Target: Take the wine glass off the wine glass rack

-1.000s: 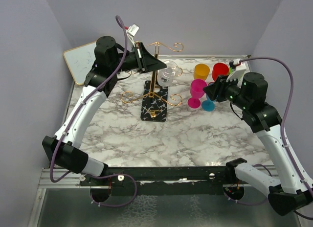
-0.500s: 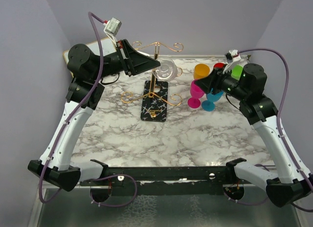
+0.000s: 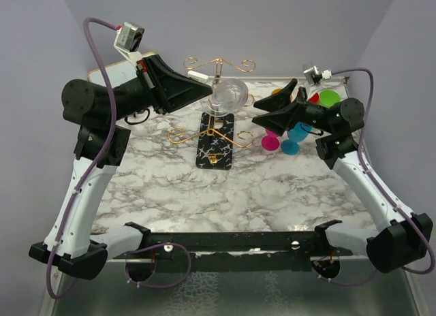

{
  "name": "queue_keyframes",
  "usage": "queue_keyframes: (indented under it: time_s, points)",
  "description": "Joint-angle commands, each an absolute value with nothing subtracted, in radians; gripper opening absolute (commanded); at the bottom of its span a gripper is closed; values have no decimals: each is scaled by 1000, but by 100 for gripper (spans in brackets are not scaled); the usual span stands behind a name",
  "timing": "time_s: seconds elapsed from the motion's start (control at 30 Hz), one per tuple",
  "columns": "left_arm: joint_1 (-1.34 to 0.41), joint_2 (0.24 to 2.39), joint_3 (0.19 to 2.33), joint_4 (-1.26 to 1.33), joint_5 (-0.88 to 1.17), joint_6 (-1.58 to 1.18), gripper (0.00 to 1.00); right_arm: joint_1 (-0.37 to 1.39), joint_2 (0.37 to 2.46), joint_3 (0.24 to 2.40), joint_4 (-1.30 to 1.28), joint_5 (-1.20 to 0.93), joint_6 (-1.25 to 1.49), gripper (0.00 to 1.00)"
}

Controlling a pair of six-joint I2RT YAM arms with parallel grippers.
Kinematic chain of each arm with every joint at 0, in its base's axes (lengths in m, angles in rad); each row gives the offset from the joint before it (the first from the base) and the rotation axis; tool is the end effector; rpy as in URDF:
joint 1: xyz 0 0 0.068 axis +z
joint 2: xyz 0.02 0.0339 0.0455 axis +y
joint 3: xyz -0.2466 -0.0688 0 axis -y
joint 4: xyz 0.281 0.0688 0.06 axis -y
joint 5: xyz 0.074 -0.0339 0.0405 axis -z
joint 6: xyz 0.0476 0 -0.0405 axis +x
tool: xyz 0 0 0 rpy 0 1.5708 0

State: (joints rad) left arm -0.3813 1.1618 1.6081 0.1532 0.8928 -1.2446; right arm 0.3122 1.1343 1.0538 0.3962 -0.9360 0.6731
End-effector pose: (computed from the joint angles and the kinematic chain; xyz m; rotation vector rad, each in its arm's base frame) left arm 0.2046 -0.1220 0.5738 0.4313 1.3703 -1.8145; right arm 0.2717 0.1280 0.4059 -0.6382 1.3984 1.3839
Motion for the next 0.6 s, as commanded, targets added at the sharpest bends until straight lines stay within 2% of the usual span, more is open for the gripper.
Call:
queue_keyframes:
  time_s: [0.0, 0.2, 0.37, 0.47, 0.57]
  points:
    - [-379, 1090, 1644, 291, 875, -1296, 0, 310, 1228, 1010, 975, -1096, 971, 69]
    - [-380, 1069, 1648, 314, 867, -1326, 0, 309, 1382, 1027, 1420, -1125, 1240, 68]
    - [-379, 1052, 1606, 346, 862, -1358, 0, 310, 1585, 1156, 1770, -1104, 1533, 62]
    - [-379, 1039, 1583, 347, 858, -1363, 0, 316, 1651, 1255, 1781, -1110, 1568, 57]
    - [-380, 1029, 1566, 350, 855, -1364, 0, 318, 1662, 1301, 1778, -1114, 1557, 57]
